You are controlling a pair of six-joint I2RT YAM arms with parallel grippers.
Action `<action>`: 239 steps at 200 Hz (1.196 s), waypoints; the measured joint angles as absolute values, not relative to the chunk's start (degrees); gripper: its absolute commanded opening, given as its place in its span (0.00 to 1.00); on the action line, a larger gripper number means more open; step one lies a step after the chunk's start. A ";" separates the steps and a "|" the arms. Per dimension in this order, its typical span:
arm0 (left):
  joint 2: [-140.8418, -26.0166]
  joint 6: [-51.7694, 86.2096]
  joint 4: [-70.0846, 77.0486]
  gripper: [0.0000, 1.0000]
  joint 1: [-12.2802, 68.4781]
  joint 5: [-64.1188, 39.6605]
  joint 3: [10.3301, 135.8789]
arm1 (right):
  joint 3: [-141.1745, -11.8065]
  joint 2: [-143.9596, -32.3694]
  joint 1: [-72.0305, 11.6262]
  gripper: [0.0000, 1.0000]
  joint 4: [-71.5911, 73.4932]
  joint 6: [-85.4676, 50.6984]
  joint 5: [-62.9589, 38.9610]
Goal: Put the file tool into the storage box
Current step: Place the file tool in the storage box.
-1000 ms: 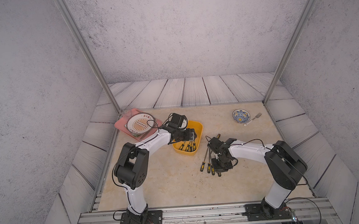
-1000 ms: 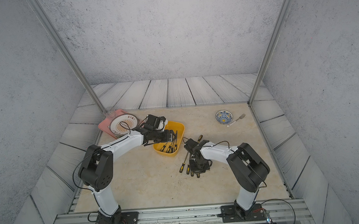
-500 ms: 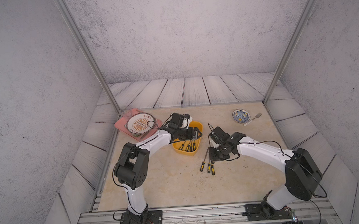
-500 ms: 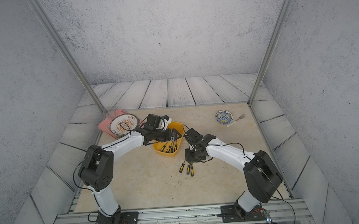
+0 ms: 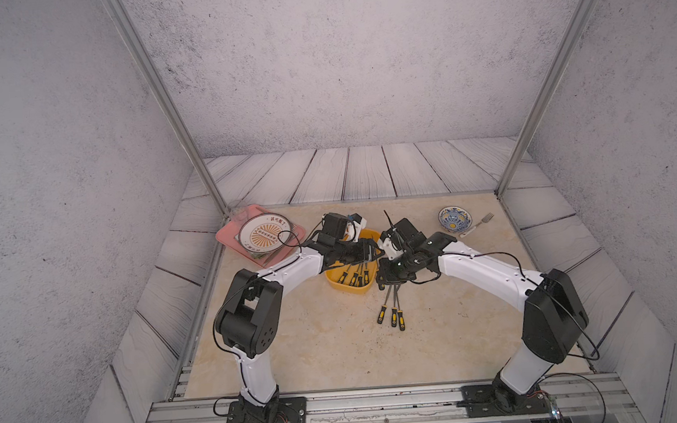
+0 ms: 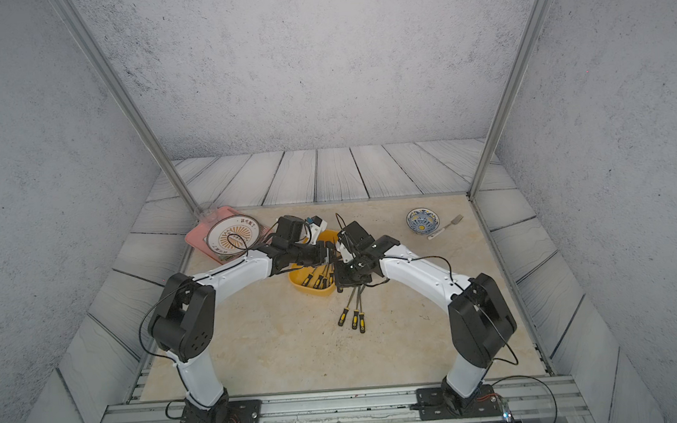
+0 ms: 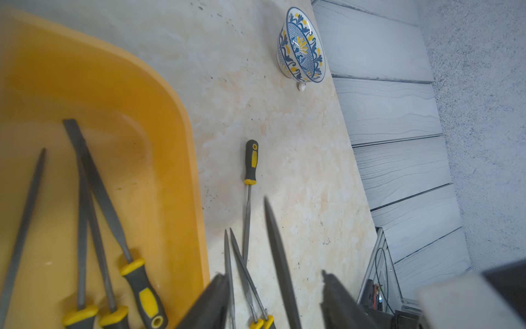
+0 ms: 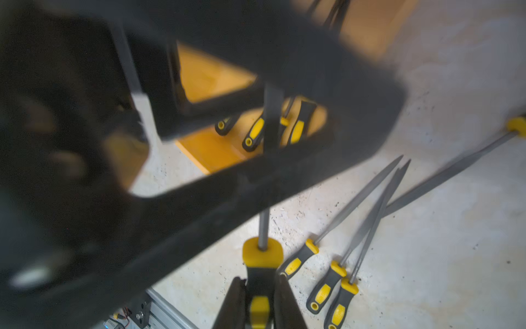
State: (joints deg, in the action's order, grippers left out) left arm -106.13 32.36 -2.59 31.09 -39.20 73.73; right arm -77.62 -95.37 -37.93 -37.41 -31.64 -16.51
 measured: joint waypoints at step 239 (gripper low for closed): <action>-112.95 24.16 -16.53 0.47 28.88 -17.34 75.42 | -64.34 -89.36 -33.85 0.42 -32.91 -35.66 -16.27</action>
State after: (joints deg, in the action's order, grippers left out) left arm -112.95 24.16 -16.53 28.88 -17.34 75.42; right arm -64.34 -89.36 -33.85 -32.91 -35.66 -16.27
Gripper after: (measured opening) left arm 0.468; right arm 0.414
